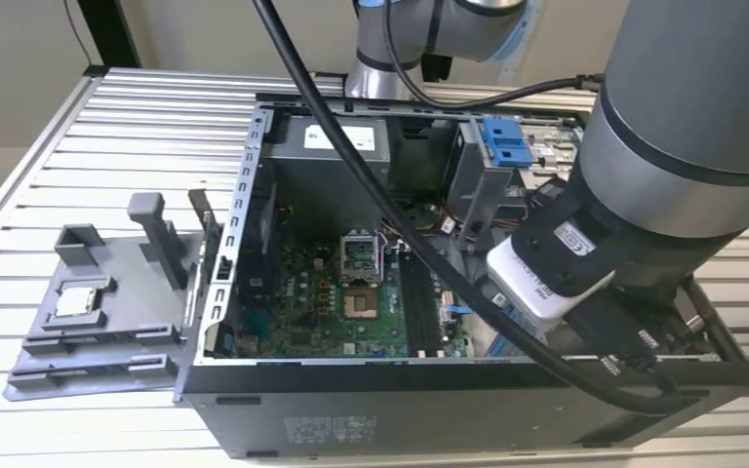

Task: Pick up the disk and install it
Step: 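Insert the second disk wire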

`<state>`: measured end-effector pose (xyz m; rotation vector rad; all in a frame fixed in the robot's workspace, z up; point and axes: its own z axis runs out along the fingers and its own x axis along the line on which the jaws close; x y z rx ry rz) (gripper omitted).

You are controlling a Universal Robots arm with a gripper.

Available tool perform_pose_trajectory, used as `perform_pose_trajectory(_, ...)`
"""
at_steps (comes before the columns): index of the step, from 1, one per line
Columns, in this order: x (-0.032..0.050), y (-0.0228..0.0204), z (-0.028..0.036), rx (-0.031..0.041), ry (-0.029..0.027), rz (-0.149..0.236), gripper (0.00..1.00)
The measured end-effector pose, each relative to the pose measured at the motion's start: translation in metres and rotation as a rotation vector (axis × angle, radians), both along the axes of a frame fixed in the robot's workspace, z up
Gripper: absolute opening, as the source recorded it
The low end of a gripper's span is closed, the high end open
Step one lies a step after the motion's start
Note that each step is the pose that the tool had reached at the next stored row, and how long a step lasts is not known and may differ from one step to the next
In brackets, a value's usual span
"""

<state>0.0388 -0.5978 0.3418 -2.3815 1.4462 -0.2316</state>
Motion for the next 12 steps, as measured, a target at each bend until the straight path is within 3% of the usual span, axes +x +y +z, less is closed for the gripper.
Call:
perform_pose_trajectory(4,0.0001,0.0,0.0001,-0.0001,0.0014,-0.058,0.0)
perform_pose_trajectory(8,-0.0001,0.0,0.0,-0.0005,0.0159,-0.105,0.0)
perform_pose_trajectory(9,0.0,0.0,0.0001,-0.0008,0.0214,-0.115,0.0)
perform_pose_trajectory(10,0.0,0.0,0.0,-0.0011,0.0303,-0.123,0.0)
perform_pose_trajectory(12,0.0,0.0001,0.0,-0.0026,0.0549,-0.126,0.0)
